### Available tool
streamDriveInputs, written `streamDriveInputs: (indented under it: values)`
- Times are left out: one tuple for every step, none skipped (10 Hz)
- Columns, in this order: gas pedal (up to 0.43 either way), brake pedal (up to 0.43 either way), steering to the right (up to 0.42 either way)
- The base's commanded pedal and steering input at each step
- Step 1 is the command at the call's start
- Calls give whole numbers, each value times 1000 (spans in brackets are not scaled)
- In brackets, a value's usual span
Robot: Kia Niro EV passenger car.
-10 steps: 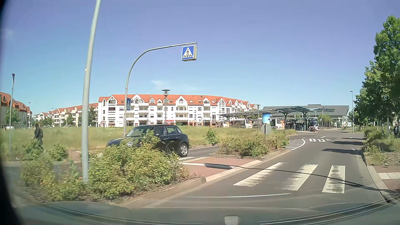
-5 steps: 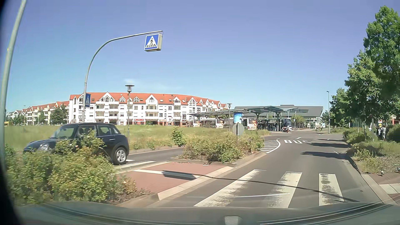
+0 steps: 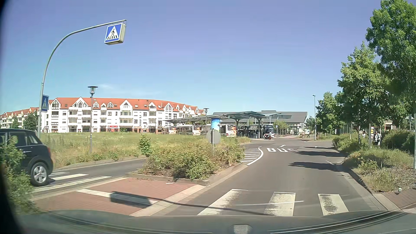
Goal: Follow the waypoints while adhering to traffic rules and regulations
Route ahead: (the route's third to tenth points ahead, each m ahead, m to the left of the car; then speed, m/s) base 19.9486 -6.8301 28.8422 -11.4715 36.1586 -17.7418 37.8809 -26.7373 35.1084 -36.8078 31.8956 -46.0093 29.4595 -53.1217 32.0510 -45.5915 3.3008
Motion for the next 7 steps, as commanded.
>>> streamDriveInputs:
  values:
    - [0,30,296]
    - [0,30,294]
    - [0,30,291]
    - [0,30,286]
    - [0,30,275]
    - [0,30,263]
    - [0,30,251]
